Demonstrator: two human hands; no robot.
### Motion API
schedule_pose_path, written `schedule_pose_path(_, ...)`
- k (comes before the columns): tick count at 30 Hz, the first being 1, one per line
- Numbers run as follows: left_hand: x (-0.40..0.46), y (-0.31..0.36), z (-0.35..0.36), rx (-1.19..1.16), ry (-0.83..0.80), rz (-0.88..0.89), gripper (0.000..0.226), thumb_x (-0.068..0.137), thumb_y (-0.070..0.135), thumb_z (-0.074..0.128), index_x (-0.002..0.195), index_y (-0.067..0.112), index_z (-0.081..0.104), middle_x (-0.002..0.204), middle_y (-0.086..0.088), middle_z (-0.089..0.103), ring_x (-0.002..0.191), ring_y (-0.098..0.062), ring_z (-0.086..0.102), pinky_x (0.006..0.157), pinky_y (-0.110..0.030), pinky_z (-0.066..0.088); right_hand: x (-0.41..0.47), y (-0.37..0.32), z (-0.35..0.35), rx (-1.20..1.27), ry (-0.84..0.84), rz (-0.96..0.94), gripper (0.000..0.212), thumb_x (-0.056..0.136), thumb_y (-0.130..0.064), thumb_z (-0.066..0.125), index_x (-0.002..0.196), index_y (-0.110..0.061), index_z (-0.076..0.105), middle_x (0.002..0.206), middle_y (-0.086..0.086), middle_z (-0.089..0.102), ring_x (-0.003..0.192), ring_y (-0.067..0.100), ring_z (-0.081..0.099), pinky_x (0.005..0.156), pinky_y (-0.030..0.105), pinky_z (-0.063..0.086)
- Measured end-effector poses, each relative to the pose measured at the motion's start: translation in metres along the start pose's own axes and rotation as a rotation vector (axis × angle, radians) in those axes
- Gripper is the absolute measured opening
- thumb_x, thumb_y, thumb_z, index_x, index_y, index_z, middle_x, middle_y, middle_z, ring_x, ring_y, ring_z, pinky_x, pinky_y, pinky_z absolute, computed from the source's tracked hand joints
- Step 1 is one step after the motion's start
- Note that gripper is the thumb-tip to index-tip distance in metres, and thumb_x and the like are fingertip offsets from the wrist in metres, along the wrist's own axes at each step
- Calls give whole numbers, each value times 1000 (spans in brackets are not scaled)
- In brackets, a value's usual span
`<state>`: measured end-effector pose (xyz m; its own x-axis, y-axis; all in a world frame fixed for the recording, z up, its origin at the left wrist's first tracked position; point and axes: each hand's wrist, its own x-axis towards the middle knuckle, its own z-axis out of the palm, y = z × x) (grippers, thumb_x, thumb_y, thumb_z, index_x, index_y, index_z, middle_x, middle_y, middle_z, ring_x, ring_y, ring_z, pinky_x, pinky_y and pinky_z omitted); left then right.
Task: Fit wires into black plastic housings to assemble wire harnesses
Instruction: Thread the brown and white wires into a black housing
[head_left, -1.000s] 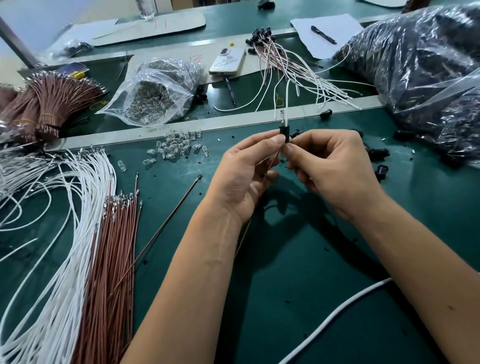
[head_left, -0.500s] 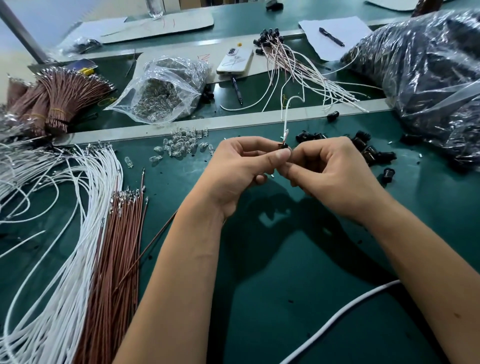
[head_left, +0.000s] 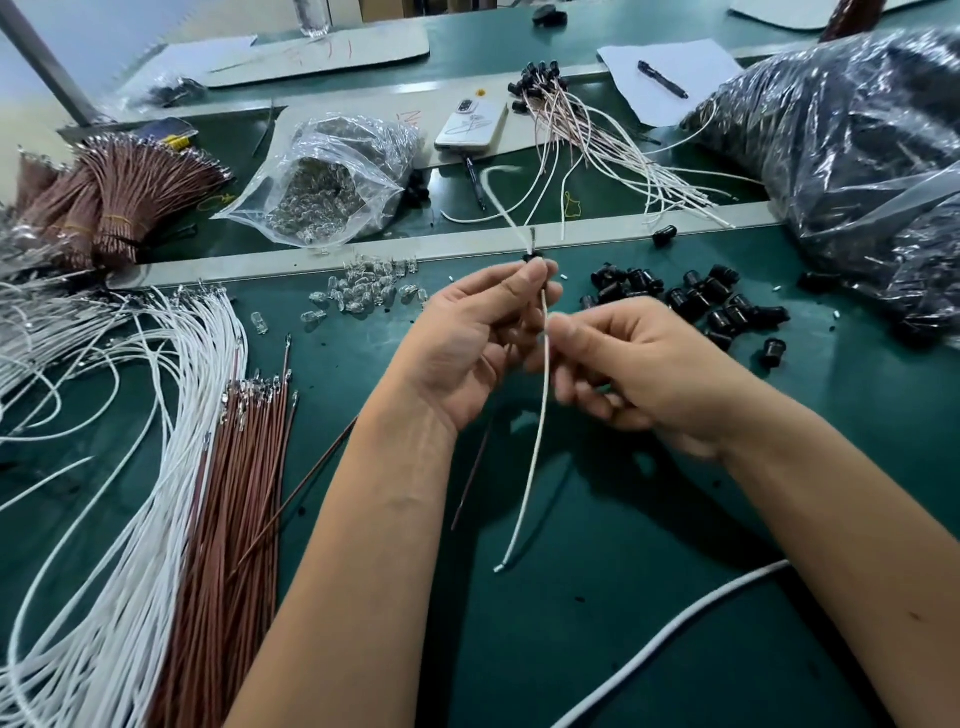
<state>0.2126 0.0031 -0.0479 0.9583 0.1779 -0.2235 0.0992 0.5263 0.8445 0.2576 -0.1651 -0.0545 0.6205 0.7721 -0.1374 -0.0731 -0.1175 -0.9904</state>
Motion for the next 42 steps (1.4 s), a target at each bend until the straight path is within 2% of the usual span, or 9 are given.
schedule_pose_path(3, 1, -4, 4, 22, 13, -21, 13, 84, 13, 68, 94, 6, 71, 74, -3, 72, 53, -5, 57, 46, -13, 45, 2, 2, -1, -32, 82, -46, 26, 97, -26, 67, 81, -6, 75, 61, 6, 60, 41, 8, 43, 34, 13, 25)
schedule_pose_path(9, 4, 2, -5, -148, 50, 51, 21, 78, 16, 70, 97, 6, 70, 81, -4, 71, 56, -3, 54, 49, -11, 45, -14, -5, -15, -331, -667, 171, 25, 96, -28, 69, 86, -7, 77, 62, 4, 65, 42, 8, 48, 35, 14, 32)
schedule_pose_path(11, 3, 1, -4, -97, 23, 41, 20, 77, 14, 70, 95, 5, 71, 80, -5, 71, 57, -4, 56, 50, -11, 45, -12, -4, -9, -293, -544, 127, 31, 97, -33, 72, 91, -3, 76, 65, 5, 66, 43, 9, 48, 34, 15, 33)
schedule_pose_path(15, 0, -5, 4, 44, -46, -4, 19, 74, 16, 72, 91, 9, 75, 77, -6, 72, 55, -7, 58, 47, -16, 45, 1, 2, 1, -35, 19, -5, 28, 95, -27, 66, 87, -1, 75, 63, 8, 65, 41, 6, 47, 31, 16, 30)
schedule_pose_path(17, 0, -6, 5, 24, -49, 17, 14, 73, 15, 72, 84, 11, 78, 79, -7, 73, 57, -6, 58, 52, -16, 47, 1, 3, -1, -38, 6, -34, 25, 95, -22, 67, 83, -2, 75, 61, 8, 63, 40, 7, 46, 31, 16, 29)
schedule_pose_path(23, -1, -5, 2, 6, -105, 72, 18, 72, 12, 73, 90, 8, 76, 82, -10, 72, 59, -6, 60, 61, -13, 49, -9, -1, -19, -280, -435, 133, 25, 95, -31, 71, 84, -10, 79, 62, 8, 65, 41, 10, 47, 34, 16, 32)
schedule_pose_path(30, -2, -8, 12, 37, -136, 132, 15, 73, 7, 72, 88, 8, 72, 83, -14, 67, 60, -15, 59, 60, -26, 48, 3, 5, -17, -88, 130, -126, 45, 82, -38, 75, 86, 7, 71, 57, 6, 61, 39, 8, 47, 33, 17, 32)
schedule_pose_path(36, -1, -8, 7, 364, -99, 338, 40, 94, -1, 65, 127, 21, 66, 87, -14, 58, 68, -20, 62, 67, -34, 55, 4, 8, -17, -104, 163, -157, 22, 86, -25, 76, 76, -5, 75, 62, 10, 63, 43, 11, 50, 34, 20, 36)
schedule_pose_path(42, 2, -10, 6, 484, -59, 417, 31, 91, -1, 69, 118, 12, 63, 86, -14, 57, 62, -26, 67, 59, -31, 55, 5, 9, -19, -129, 145, -120, 29, 84, -26, 76, 82, 2, 74, 64, 12, 65, 46, 12, 54, 35, 20, 40)
